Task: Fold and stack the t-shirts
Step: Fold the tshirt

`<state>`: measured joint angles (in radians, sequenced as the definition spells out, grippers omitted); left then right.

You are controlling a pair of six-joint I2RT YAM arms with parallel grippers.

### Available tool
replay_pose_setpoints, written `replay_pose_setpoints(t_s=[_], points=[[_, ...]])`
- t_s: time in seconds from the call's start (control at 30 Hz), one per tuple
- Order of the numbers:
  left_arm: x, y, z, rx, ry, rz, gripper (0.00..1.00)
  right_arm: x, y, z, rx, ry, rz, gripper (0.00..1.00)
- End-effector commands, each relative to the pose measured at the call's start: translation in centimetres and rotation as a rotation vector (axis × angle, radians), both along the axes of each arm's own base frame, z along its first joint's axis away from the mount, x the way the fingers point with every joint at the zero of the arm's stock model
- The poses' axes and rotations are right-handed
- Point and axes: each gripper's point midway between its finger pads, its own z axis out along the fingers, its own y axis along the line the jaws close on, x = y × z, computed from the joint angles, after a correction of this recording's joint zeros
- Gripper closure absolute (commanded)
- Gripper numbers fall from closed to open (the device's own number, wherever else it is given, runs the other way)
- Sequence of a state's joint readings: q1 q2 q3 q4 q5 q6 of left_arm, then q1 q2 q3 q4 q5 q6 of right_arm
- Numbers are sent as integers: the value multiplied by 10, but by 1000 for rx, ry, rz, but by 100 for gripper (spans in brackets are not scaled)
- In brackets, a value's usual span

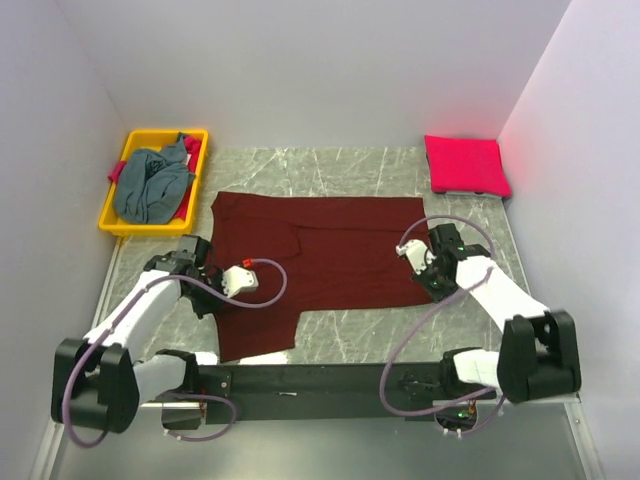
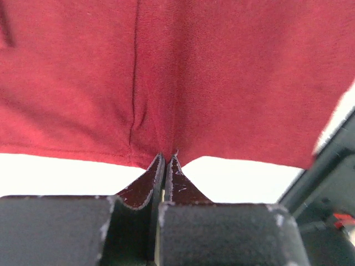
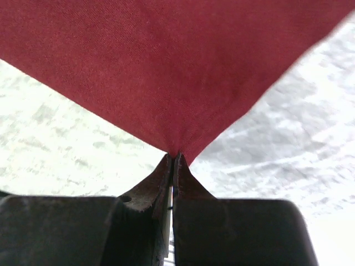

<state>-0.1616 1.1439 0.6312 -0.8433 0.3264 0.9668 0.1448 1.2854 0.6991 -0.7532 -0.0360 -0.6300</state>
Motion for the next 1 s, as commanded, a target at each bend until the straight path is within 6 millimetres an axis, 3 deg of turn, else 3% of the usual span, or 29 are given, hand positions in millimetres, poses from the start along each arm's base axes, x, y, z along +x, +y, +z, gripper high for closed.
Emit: replay_pose_setpoints(t_s=[0.0,0.13,0.47,0.97], points=[[-6,-1,30,-17,1,-9,99,-7,-5,19,15,-33,16,100],[3,-2,49,-65,18,20,99,1,-10,31,21,-46,4,100],[71,0,80,-111,-35,90,99,55,-12,52,28,-73,0,100],[145,1,80,-141,-38,174,99,129,-15,61,1,-62,-6,100]])
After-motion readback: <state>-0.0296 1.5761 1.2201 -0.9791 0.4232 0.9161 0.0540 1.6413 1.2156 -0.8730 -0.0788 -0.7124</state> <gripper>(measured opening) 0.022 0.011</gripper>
